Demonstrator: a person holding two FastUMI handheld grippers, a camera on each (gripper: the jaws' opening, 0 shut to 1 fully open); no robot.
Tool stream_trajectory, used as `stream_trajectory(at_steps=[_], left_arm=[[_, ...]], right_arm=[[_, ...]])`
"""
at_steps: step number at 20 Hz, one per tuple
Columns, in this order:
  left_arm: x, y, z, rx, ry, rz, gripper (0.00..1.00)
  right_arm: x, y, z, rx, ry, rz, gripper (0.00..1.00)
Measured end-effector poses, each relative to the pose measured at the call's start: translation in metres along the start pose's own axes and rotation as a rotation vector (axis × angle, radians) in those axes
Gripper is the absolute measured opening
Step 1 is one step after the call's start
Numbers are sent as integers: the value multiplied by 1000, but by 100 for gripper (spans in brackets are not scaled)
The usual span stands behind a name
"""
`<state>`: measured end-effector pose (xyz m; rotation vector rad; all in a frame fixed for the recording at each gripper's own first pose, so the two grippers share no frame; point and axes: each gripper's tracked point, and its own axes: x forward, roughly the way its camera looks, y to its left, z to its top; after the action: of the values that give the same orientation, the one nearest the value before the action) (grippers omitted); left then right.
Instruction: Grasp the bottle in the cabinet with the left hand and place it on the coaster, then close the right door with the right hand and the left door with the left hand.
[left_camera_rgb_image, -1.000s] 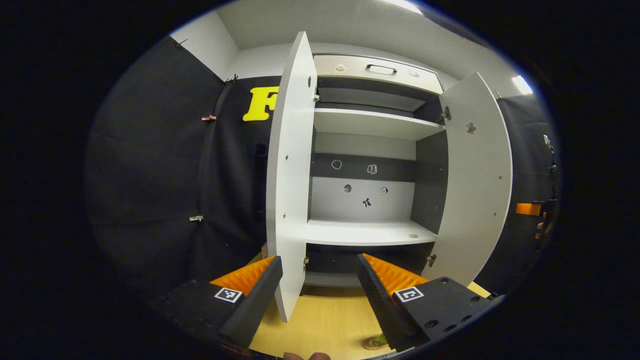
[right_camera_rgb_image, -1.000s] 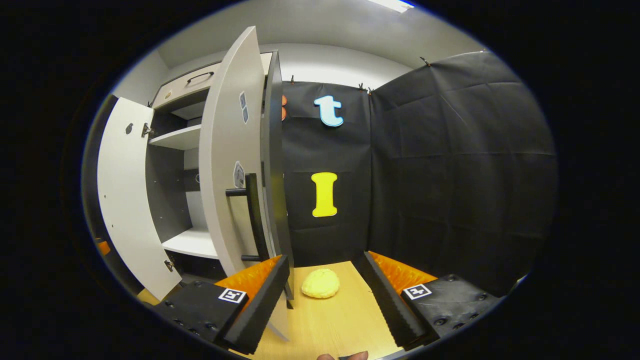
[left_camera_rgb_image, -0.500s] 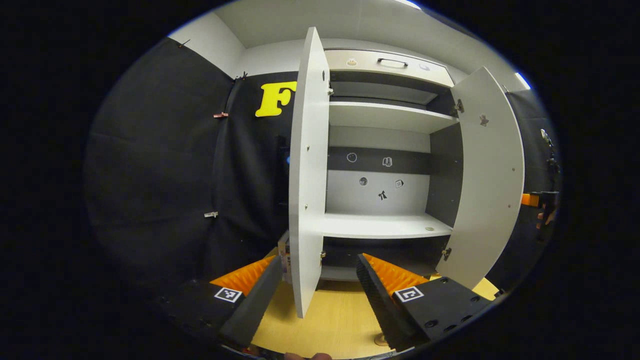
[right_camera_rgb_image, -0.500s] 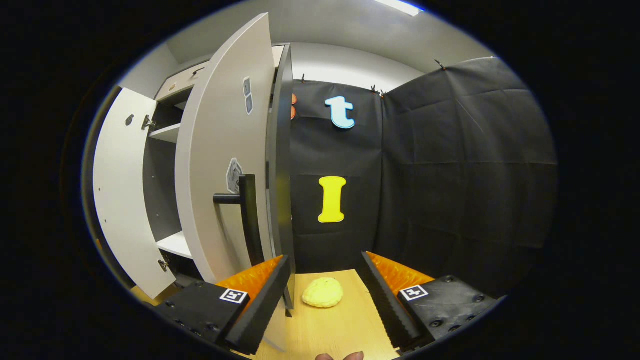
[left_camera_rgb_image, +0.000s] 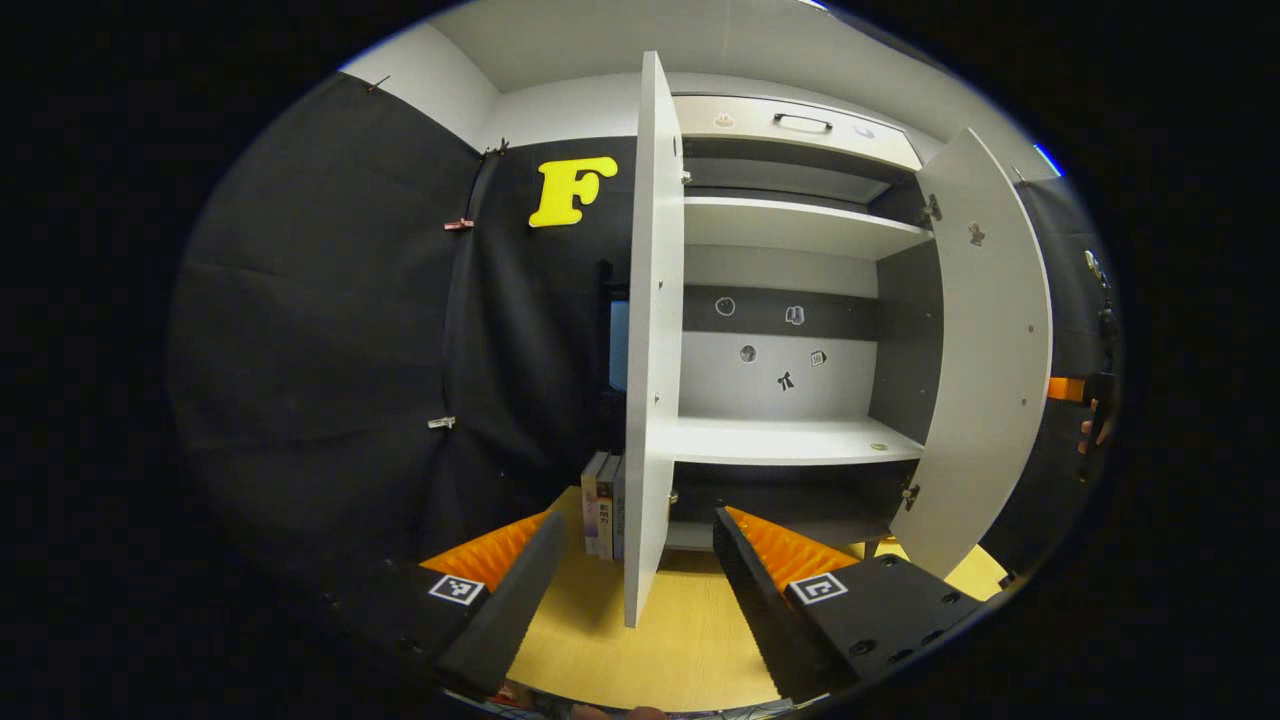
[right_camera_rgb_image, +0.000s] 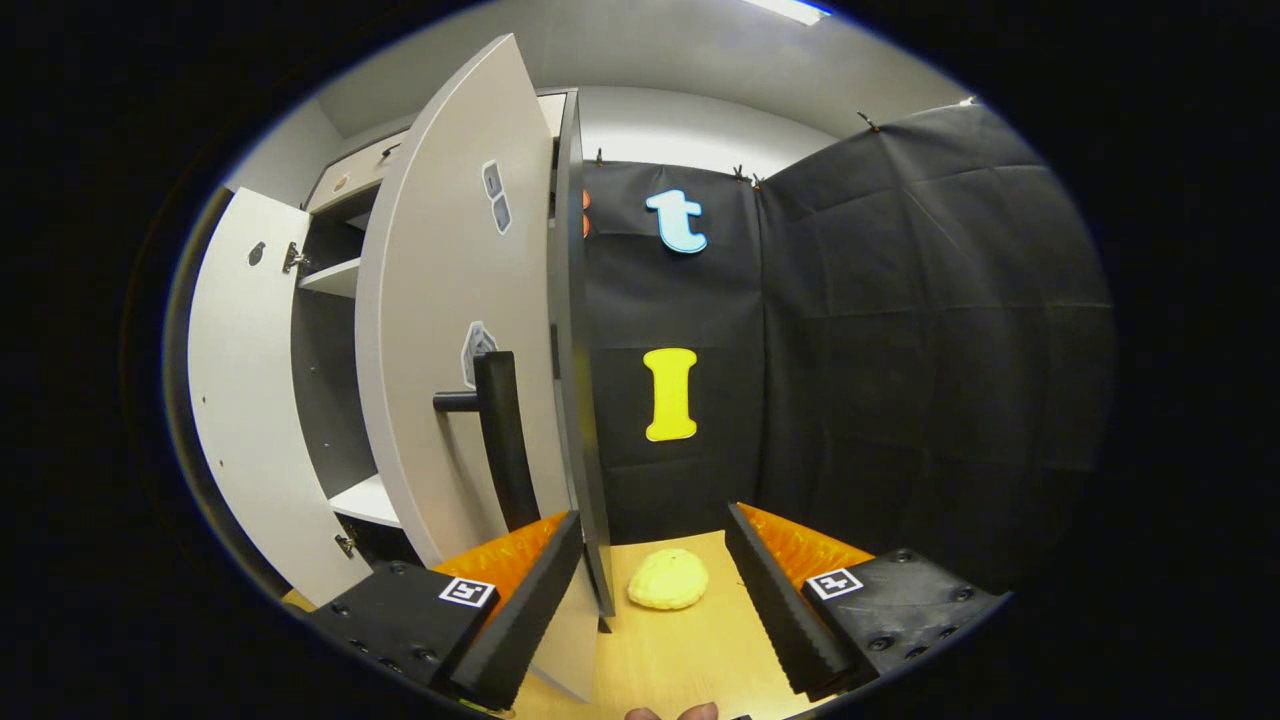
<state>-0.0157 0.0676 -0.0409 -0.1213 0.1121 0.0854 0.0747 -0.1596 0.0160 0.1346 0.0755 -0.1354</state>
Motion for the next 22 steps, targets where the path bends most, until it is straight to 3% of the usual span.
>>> stream_trajectory(at_steps=[8,22], left_arm=[[-2,21,-5,-40,5,12,95],[-3,57,3,-17,-8,54,95]], right_arm=[[-1,57,-6,-17,6,75,97],[27,155,-19,-68,-16,227,97]])
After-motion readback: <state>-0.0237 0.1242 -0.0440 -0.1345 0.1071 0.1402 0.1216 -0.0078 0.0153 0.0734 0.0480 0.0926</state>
